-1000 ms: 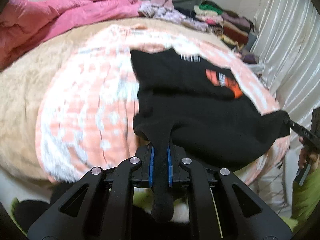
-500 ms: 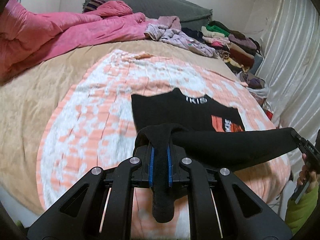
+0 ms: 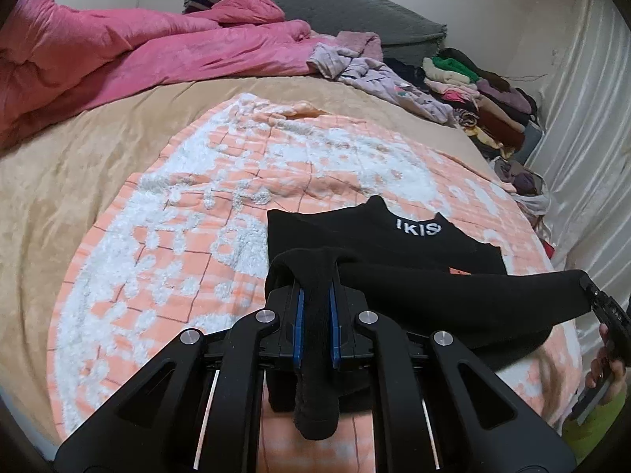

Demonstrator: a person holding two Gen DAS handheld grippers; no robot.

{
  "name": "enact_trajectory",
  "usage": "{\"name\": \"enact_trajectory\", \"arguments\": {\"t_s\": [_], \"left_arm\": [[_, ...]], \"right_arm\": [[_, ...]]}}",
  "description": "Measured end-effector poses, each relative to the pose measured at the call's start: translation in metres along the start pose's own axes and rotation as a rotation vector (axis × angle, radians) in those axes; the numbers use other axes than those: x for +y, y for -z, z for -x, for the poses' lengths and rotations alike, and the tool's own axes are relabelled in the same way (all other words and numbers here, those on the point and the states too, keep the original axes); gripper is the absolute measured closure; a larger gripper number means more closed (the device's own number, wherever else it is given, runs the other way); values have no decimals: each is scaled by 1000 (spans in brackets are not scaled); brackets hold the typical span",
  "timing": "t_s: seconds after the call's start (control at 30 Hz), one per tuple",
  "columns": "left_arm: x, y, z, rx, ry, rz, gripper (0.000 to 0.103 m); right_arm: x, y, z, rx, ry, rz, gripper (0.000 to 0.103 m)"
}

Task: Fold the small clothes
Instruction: 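Lift the hem with both tools and fold it over toward the collar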

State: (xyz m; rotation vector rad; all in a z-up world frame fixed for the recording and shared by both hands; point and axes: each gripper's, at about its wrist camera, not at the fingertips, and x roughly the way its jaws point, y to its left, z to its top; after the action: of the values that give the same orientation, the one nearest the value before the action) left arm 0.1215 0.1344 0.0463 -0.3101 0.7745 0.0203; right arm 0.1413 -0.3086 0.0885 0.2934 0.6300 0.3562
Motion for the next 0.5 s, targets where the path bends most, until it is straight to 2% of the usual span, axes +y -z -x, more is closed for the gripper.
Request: {"name": "enact_trajectory", "arguments": {"t_s": [0.2,0.5], "left_arm": [[2,5,-22,18,-34,-12,99],[7,10,-35,25,-58,-24,96]], "right_arm": [[-5,3,-24,33,33,-1,97],[-10,9,-47,66,78,-3,95]]}}
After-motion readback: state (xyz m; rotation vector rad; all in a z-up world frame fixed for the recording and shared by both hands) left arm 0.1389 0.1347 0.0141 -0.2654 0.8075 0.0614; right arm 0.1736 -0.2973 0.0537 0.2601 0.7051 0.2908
